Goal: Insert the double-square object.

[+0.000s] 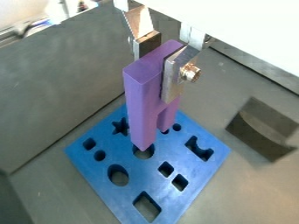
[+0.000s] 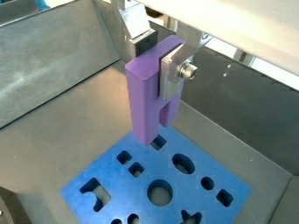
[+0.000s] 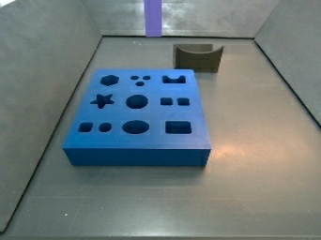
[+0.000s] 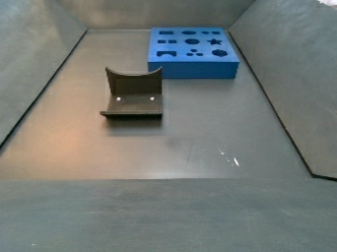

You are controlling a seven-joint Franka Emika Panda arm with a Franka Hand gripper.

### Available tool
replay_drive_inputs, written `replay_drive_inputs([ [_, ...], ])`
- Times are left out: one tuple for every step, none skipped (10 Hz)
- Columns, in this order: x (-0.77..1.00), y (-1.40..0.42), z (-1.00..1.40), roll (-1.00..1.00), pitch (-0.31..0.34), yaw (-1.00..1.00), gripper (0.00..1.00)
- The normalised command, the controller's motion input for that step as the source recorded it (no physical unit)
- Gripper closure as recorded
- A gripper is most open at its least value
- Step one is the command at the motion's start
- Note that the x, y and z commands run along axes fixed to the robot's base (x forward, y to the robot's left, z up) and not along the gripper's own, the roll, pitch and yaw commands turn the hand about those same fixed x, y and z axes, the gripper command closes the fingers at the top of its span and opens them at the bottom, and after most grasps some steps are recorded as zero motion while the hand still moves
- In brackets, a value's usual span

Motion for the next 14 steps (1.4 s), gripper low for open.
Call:
replay_drive_inputs([
  [0.01, 0.0, -0.2, 0.0, 0.0, -1.0, 1.0],
  [0.11, 0.0, -0.23, 0.0, 0.0, -0.98, 1.0],
  [0.24, 0.0, -0.19, 0.0, 0.0, -0.88, 1.0],
  [0.26, 0.0, -0.18, -0.02, 0.0, -0.87, 1.0],
  [0.3, 0.09, -0.23, -0.07, 0.0, -0.86, 1.0],
  [0.21, 0.08, -0.28, -0.04, 0.0, -0.92, 1.0],
  [0.17, 0.07, -0.3, -0.02, 0.0, -0.95, 1.0],
  [0.19, 0.07, -0.34, -0.01, 0.0, -0.95, 1.0],
  [0.23, 0.08, -0.41, 0.0, 0.0, -0.93, 1.0],
  [0.21, 0.08, -0.41, 0.0, -0.001, -0.96, 1.0],
  [0.18, 0.08, -0.41, 0.0, 0.0, -0.97, 1.0],
  [0.18, 0.08, -0.41, 0.0, 0.0, -0.97, 1.0],
  [0.12, 0.06, -0.42, 0.0, 0.0, -1.0, 1.0],
  [0.0, 0.0, -0.49, 0.02, -0.003, -1.0, 1.0],
])
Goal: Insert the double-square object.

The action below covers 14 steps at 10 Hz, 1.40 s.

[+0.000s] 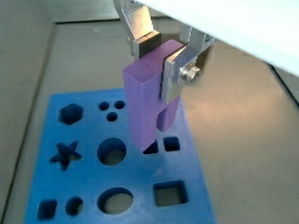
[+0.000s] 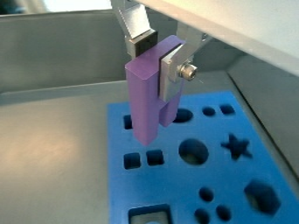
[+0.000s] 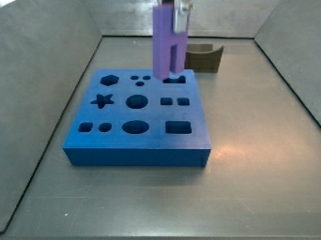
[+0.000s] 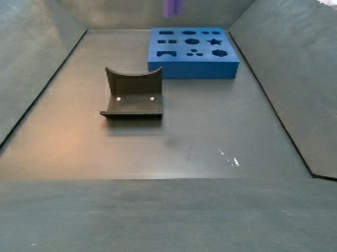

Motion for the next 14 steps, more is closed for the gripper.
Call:
replay_drive_inputs([
  [0.0, 0.0, -0.47, 0.07, -0.009, -1.0, 1.0],
  [0.0, 0.0, -0.44, 0.11, -0.01, -1.0, 1.0],
  [0.0, 0.0, -0.38, 0.19, -0.039, -1.0, 1.0],
  [0.02, 0.0, -0.35, 0.21, -0.056, -1.0, 1.0],
  [0.03, 0.0, -0.35, 0.21, -0.057, -1.0, 1.0],
  [0.03, 0.0, -0.35, 0.21, -0.059, -1.0, 1.0],
  [0.02, 0.0, -0.25, 0.16, -0.057, -1.0, 1.0],
  [0.15, 0.0, -0.07, 0.09, -0.017, -0.89, 1.0],
  [0.42, -0.11, -0.09, 0.0, 0.043, -0.47, 1.0],
  [0.0, 0.09, 0.0, -0.04, 0.0, -0.06, 1.0],
  [0.0, 0.0, 0.0, 0.02, 0.0, 0.0, 1.0],
  [0.26, -0.02, -0.33, 0.08, 0.0, 0.0, 1.0],
  [0.31, -0.03, -0.42, 0.02, 0.0, 0.0, 1.0],
  [0.39, 0.0, -0.39, 0.0, 0.001, 0.0, 1.0],
])
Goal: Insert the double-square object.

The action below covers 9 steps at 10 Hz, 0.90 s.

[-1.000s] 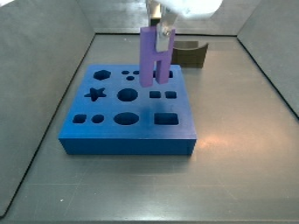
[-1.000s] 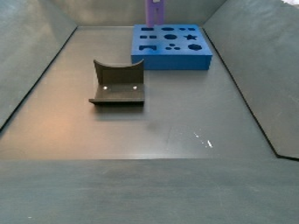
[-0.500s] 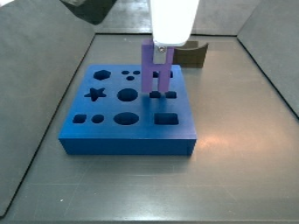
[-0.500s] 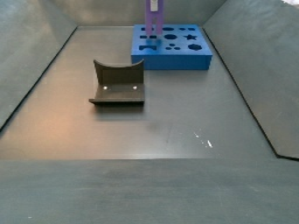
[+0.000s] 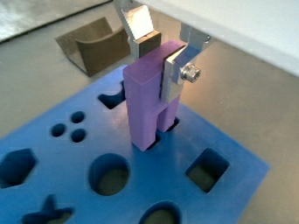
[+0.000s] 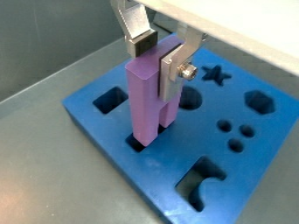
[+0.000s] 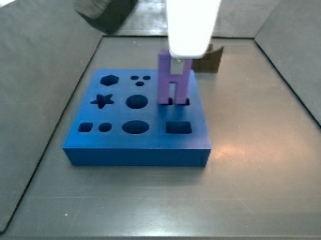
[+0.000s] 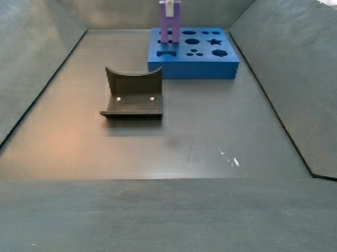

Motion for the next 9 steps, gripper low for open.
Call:
replay_drive_inputs([
  [0.32, 0.0, -0.42, -0.03, 0.0, 0.0, 1.0],
  [0.25, 0.0, -0.41, 0.0, 0.007, -0.02, 1.0],
  [0.21, 0.0, -0.56, 0.0, 0.009, -0.08, 1.0],
  [0.0, 0.03, -0.69, -0.01, -0.003, -0.09, 1.0],
  [0.0, 0.04, -0.79, -0.09, -0.051, -0.07, 1.0],
  [0.0, 0.03, -0.73, -0.06, -0.047, -0.13, 1.0],
  [0.0, 0.05, -0.51, -0.03, -0.07, -0.05, 1.0],
  [0.0, 0.09, -0.29, -0.2, -0.154, -0.06, 1.0],
  [0.0, -0.03, -0.02, 0.0, 0.0, 0.0, 1.0],
])
